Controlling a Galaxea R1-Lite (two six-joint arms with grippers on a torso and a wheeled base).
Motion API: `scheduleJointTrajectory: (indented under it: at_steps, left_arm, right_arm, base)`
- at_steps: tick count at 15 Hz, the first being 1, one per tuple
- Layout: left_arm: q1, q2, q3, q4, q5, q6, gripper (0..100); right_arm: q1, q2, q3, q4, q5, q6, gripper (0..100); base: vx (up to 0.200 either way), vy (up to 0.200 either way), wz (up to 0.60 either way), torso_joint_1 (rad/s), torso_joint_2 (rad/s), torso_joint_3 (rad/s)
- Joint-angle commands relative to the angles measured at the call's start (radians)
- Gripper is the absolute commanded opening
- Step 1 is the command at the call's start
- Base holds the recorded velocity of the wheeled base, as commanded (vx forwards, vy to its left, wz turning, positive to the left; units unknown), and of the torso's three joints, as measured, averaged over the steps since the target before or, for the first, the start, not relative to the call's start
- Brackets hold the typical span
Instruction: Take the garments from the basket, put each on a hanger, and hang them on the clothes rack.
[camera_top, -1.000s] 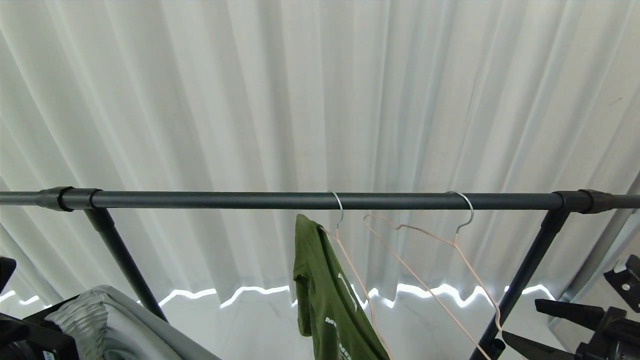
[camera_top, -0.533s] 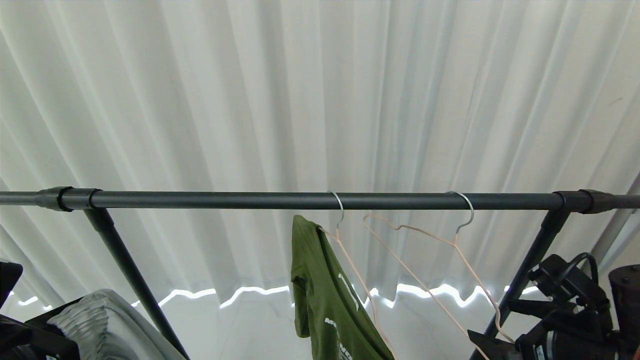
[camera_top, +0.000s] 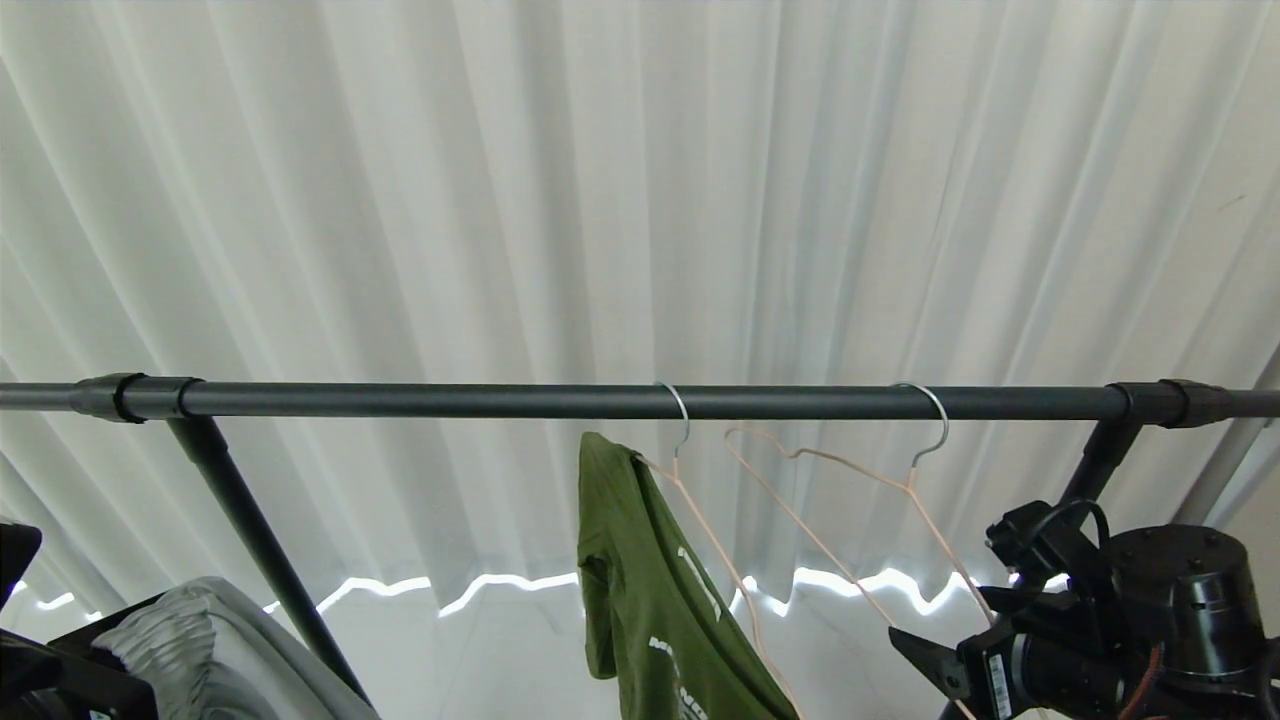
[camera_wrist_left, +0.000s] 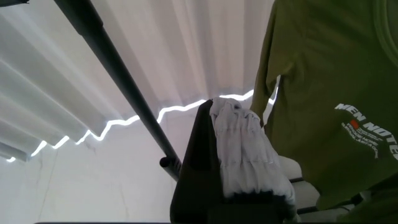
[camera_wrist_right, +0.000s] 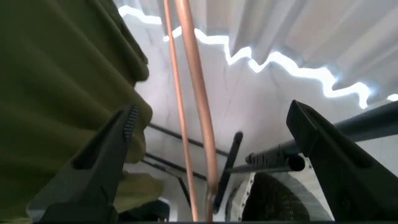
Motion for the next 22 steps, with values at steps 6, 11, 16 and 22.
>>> scheduleJointTrajectory:
  at_steps: [6,11,16,22]
  left_arm:
    - [0.0,0.0,0.0,0.0,0.001,0.0,0]
    - [0.0,0.0,0.0,0.0,0.001,0.0,0]
    - [0.0,0.0,0.0,0.0,0.001,0.0,0]
    - [0.0,-0.007,0.012,-0.002,0.001,0.031,0]
  right_arm:
    - [0.001,-0.019,0.003,0.0,-0.002,-0.003,0]
    - [0.001,-0.028,0.003,0.0,-0.002,-0.001,0]
    - [0.001,-0.056,0.003,0.0,-0.002,0.0,0]
    - [0.001,-0.166,0.028,0.002,-0.002,0.0,0]
  base:
    - [0.0,0.0,0.0,0.0,0.0,0.0]
    - [0.0,0.0,0.0,0.0,0.0,0.0]
    - [0.0,0.0,0.0,0.0,0.0,0.0]
    - [0.0,0.0,0.0,0.0,0.0,0.0]
